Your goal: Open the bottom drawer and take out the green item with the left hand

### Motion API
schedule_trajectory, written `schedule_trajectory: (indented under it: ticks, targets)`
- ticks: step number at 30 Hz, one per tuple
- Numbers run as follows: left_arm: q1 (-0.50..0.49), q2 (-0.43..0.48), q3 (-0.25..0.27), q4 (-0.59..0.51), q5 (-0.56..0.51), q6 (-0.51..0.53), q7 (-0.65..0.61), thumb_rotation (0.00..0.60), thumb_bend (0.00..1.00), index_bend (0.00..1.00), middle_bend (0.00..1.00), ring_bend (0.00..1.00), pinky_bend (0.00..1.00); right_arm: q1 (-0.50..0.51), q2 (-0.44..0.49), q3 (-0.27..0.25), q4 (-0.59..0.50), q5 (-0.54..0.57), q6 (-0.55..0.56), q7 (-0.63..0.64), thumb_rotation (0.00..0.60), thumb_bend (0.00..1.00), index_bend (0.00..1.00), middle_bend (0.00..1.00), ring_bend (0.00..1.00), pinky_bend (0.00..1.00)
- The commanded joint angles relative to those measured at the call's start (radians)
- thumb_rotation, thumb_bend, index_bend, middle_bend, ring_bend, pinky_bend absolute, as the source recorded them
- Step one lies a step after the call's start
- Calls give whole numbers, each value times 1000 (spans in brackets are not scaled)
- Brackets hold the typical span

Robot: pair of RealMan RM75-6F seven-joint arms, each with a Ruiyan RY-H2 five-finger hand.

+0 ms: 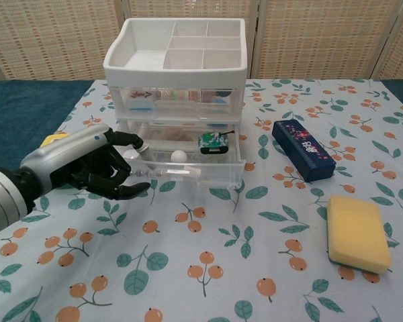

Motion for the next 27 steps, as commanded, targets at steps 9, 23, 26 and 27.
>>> schedule_trajectory:
  ticks: [9,23,26,27]
  targets:
    - [9,22,19,-33,22,8,3,600,281,423,819,939,1000,-3,0,-1,0,-3,6,1,600,327,0,41,0,0]
    - [15,33,39,-46,35,6,11,600,281,420,819,939,1000,-9,2,-2,-1,-4,13,1,600,327,0,41,0,0]
    - [17,34,41,-47,38,6,10,600,281,421,819,939,1000,-9,2,-3,0,-5,12,2,600,328,0,41,0,0]
    - [18,35,42,-47,40,7,10,600,281,420,819,939,1000,-8,2,-2,0,-5,12,1,600,328,0,41,0,0]
